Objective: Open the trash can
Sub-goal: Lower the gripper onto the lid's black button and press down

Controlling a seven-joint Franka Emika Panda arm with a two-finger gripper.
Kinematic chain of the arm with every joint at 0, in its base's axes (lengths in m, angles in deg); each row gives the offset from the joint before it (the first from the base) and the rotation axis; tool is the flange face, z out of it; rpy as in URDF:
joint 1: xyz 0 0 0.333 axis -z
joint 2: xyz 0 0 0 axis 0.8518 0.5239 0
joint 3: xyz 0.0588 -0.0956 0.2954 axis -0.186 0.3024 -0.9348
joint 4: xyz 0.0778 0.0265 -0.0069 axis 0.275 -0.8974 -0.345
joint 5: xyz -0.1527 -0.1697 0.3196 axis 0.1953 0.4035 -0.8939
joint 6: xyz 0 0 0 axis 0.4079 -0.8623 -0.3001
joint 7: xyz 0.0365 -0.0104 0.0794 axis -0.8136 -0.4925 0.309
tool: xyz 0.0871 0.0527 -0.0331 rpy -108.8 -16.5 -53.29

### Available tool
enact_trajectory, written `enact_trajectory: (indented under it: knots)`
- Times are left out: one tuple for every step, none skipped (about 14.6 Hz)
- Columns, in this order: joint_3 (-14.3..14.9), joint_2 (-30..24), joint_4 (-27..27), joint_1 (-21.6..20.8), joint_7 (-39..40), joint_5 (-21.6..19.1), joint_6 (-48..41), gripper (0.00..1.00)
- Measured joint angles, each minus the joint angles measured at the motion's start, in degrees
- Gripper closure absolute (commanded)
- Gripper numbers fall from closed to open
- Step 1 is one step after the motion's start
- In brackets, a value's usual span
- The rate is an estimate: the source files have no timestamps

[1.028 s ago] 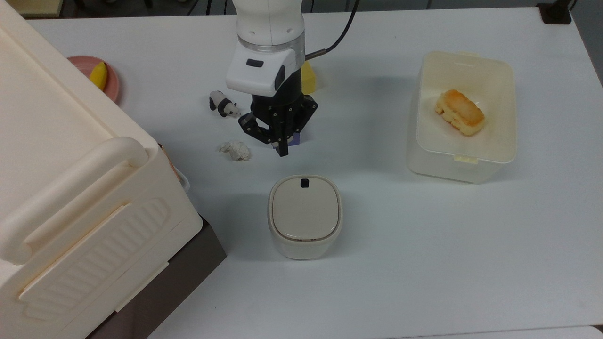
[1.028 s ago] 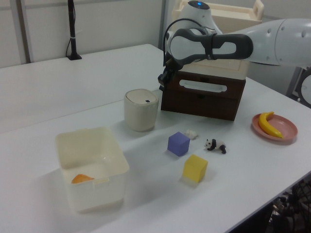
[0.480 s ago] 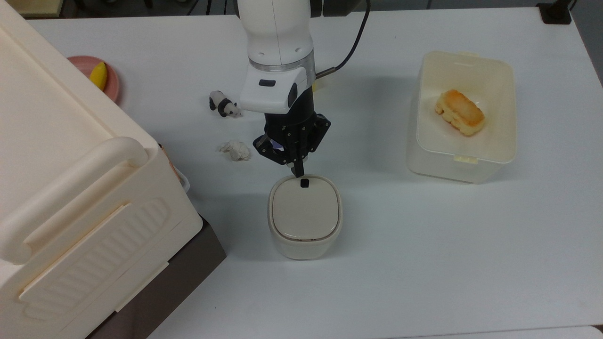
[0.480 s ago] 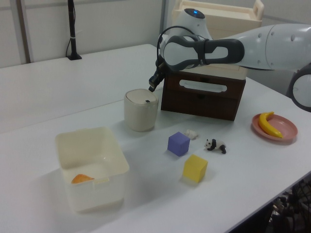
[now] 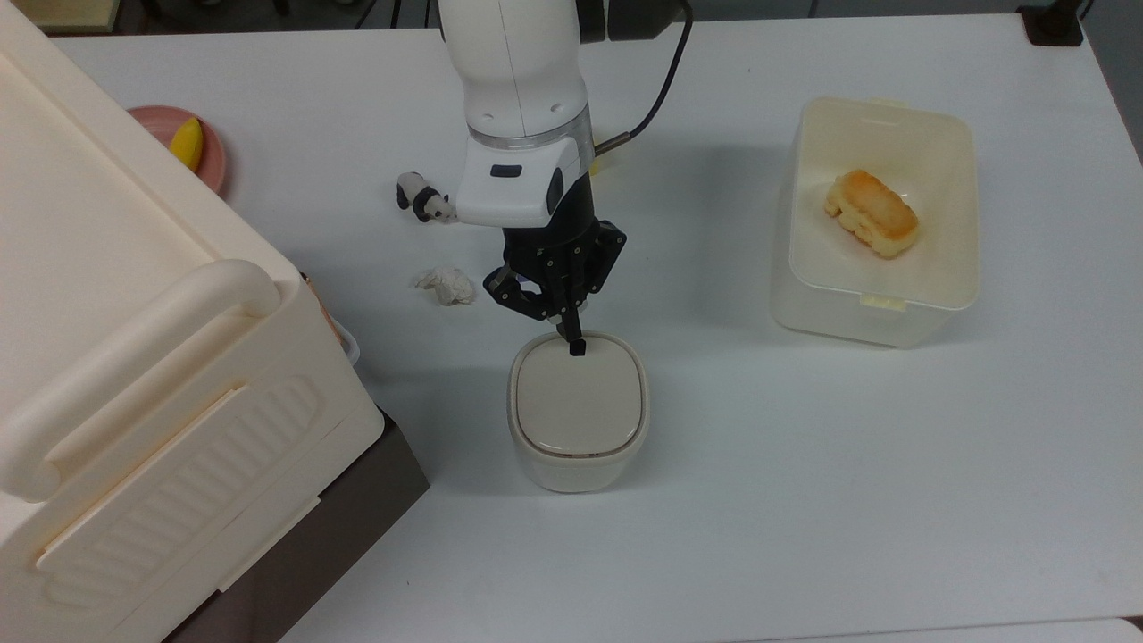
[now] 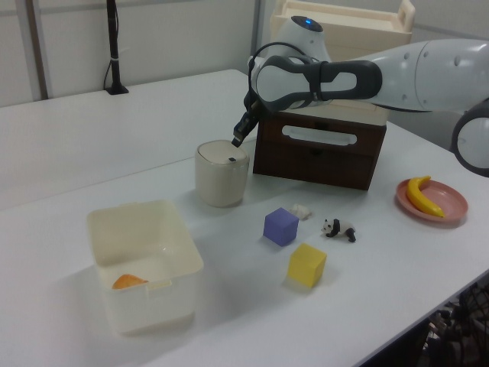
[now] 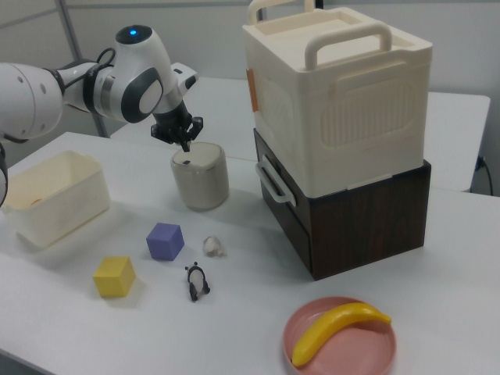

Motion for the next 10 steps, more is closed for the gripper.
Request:
enact_trajectory:
  knots:
    - [0.0,0.2,0.0,0.0,0.3,0.0,0.0,1.0]
    - [0.0,0.5,0.0,0.0,0.5,0.0,0.0,1.0]
    - [-0.2,0.9,0.0,0.0,0.6,0.0,0.0,1.0]
    - [-0.3,1.1,0.0,0.0,0.7,0.0,0.0,1.0]
    - [-0.5,1.4,0.0,0.0,0.7,0.0,0.0,1.0]
    - [-0.8,1.9,0.0,0.0,0.7,0.0,0.0,1.0]
    - [-0.9,2.2,0.0,0.0,0.7,0.0,0.0,1.0]
    - [-0.9,2.3,0.0,0.0,0.8,0.0,0.0,1.0]
    - [-0.9,2.4,0.0,0.0,0.9,0.0,0.0,1.0]
    - [-0.9,2.4,0.0,0.0,1.0,0.0,0.0,1.0]
